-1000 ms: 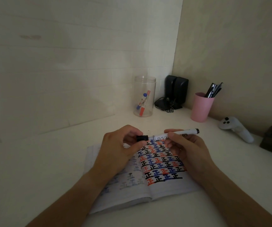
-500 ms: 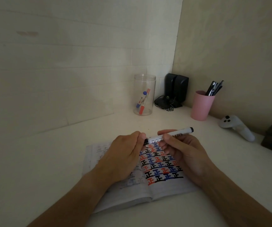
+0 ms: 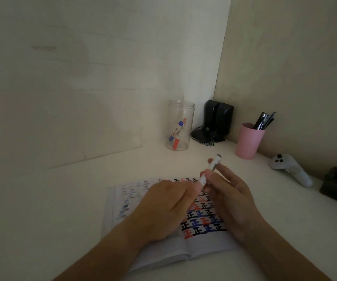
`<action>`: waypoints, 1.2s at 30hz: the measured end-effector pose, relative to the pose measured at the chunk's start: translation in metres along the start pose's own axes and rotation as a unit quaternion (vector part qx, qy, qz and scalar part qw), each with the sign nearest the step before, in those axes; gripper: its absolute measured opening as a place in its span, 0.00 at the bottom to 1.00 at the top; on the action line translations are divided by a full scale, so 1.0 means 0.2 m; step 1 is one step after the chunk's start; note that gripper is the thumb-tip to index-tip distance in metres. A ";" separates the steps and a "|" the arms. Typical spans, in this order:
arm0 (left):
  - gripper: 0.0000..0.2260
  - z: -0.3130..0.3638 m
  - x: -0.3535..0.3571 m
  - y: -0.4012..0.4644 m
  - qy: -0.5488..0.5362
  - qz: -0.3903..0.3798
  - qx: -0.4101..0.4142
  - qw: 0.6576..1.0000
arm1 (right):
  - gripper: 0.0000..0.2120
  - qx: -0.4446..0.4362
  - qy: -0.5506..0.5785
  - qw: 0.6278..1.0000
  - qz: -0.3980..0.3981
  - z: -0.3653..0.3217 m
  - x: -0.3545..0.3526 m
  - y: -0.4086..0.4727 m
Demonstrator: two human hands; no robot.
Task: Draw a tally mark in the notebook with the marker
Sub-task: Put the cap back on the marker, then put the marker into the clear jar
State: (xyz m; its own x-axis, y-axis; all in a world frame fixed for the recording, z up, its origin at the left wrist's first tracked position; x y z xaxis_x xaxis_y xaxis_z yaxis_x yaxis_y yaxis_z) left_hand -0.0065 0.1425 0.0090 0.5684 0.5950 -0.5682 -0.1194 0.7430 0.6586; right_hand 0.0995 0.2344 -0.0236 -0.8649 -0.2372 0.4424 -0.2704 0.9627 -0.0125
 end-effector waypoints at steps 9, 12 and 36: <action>0.21 -0.28 -0.24 0.06 0.260 0.152 -0.028 0.953 | 0.33 -0.334 -0.156 0.926 0.081 -0.68 0.42 0.38; 0.21 -0.39 -0.29 0.06 0.305 0.172 -0.060 0.935 | 0.26 -0.469 -0.216 0.849 0.113 -0.85 0.65 0.50; 0.21 -0.45 -0.26 0.06 0.316 0.173 -0.081 0.929 | 0.16 -0.443 -0.563 0.686 0.128 -0.52 0.82 0.89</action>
State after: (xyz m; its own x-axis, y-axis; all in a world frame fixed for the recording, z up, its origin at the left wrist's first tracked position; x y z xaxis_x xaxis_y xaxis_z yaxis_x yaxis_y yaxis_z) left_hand -0.1112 0.1491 0.0014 -0.1126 0.8301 -0.5461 -0.3571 0.4791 0.8018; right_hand -0.0467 0.3801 0.1405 -0.7496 0.4838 -0.4518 -0.1167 0.5752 0.8096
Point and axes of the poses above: each hand's wrist, its own y-axis towards the middle knuckle, its own x-axis out of the palm, z = x × y, the point moved 8 cm from there along y, towards the middle knuckle, and after that the axes turned 15 degrees about z, right-handed, at the moved point
